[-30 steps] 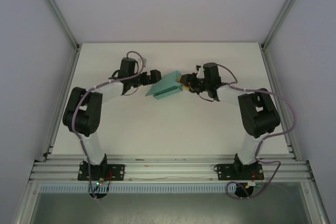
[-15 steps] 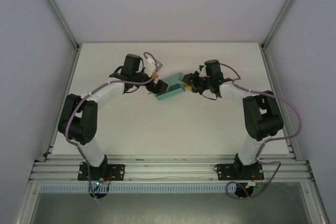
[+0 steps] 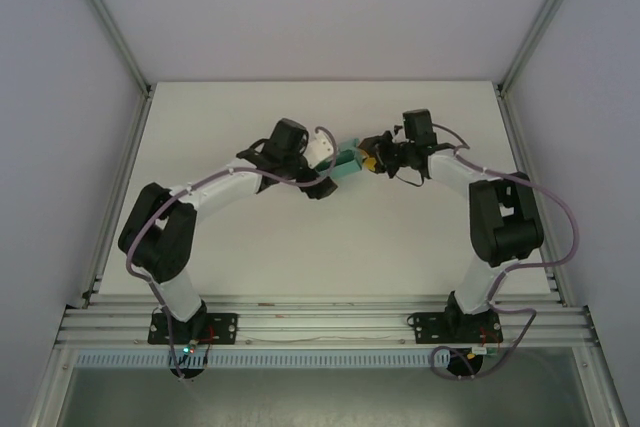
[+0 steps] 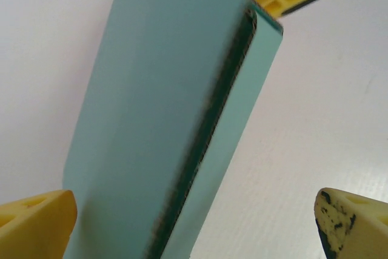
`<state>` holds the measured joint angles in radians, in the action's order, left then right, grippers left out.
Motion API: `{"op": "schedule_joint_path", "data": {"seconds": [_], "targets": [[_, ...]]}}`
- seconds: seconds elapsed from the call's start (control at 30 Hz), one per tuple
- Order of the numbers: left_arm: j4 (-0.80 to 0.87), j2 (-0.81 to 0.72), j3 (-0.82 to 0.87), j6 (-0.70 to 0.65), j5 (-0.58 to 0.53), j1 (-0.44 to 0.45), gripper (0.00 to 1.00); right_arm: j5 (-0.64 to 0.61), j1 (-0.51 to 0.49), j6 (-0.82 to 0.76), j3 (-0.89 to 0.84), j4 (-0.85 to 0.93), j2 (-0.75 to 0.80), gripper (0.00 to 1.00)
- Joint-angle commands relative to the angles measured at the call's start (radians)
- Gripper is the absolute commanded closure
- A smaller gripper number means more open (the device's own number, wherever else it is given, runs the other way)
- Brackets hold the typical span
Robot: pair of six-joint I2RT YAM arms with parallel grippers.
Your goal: Assemble paper box
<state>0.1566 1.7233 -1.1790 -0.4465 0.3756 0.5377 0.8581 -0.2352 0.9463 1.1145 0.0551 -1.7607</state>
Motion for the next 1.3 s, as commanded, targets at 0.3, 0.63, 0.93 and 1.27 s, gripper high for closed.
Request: {"op": "schedule_joint_path", "data": {"seconds": [0.3,0.63,0.93,1.27], "targets": [[-0.234,0.068,0.092,-0.117,-0.464,0.099,0.11,0.159,0.010,0.301,-0.020,-0.133,-0.065,0.89],[-0.273,0.103,0.062,-0.175,-0.495,0.108,0.39,0.183,0.011,0.315,-0.012,-0.103,-0.071,0.83],[-0.203,0.087,0.044,-0.189,-0.465,0.107,0.57,0.143,0.020,0.276,-0.020,-0.051,-0.031,0.58],[0.042,0.069,-0.057,-0.220,-0.360,0.092,0.62,-0.120,0.108,0.000,-0.073,0.163,0.180,0.31]]}}
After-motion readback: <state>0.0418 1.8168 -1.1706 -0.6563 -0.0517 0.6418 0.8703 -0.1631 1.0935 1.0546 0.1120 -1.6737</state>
